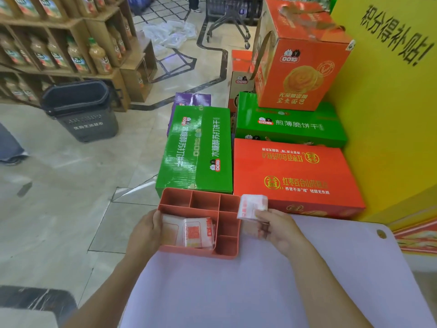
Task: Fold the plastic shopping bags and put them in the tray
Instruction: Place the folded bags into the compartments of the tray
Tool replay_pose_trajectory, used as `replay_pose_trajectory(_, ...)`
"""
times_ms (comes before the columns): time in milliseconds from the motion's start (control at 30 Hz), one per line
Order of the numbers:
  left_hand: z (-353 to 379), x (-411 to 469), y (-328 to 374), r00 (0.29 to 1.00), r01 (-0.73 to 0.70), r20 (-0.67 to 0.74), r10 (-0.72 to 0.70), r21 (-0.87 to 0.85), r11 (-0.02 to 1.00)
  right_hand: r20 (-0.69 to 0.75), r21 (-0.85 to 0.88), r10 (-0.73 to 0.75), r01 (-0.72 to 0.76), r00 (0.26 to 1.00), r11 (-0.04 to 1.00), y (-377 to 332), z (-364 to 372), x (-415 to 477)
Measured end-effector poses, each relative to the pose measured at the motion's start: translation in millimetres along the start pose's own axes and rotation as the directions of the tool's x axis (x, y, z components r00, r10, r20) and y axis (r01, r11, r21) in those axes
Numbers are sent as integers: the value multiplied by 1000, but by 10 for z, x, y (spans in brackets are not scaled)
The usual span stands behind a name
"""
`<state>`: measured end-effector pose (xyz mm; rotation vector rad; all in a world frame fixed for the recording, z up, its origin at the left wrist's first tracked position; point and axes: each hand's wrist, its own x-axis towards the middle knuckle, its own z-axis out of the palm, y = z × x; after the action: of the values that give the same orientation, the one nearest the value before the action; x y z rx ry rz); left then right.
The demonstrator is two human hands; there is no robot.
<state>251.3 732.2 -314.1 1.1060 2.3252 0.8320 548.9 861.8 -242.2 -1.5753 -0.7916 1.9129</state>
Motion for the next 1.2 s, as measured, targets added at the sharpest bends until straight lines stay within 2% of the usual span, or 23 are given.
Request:
replay_pose_trajectory(133, -36, 0, 24, 1000, 2, 8, -1, -21, 1000, 129, -158, 22, -1, 991, 987, 13, 326, -112)
replay_pose_trajectory(233, -34, 2, 11, 1000, -3, 13, 3, -37, 999, 162, -418, 12, 57, 987, 907, 210, 679, -175)
replay_pose_trajectory(333, -42, -4, -16, 1000, -6, 23, 8, -47, 999, 133, -644, -70, 140, 989, 752, 450, 962, -170)
replay_pose_trajectory(467, -77, 3, 1, 999, -6, 33, 8, -53, 999, 110, -896, -250, 205, 962, 394, 632, 1117, -186)
replay_pose_trajectory(600, -62, 9, -33, 999, -16, 33, 18, -41, 999, 117, -942, -381, 224, 917, 250, 729, 1140, -178)
replay_pose_trajectory(767, -56, 32, -51, 999, -25, 43, 25, -15, 1000, 191, -968, -428, 242, 883, 68, 716, 1111, -192)
replay_pose_trajectory(833, -56, 61, -71, 999, -26, 42, 25, 14, 1000, 193, -961, -434, 259, 880, 98, 696, 1074, -204)
replay_pose_trajectory(1000, 2, 121, 89, 995, -27, -93, 40, 142, 989, 123, -880, -482, 319, 868, 351, 504, 774, -212)
replay_pose_trajectory(1133, 54, 86, 512, 969, -113, -192, 158, 230, 967, -55, -790, -413, 213, 909, 574, 311, 237, -6)
replay_pose_trajectory(1200, 138, 7, 792, 955, -229, -146, 258, 188, 955, -138, -734, -381, 164, 914, 659, 306, -85, 143)
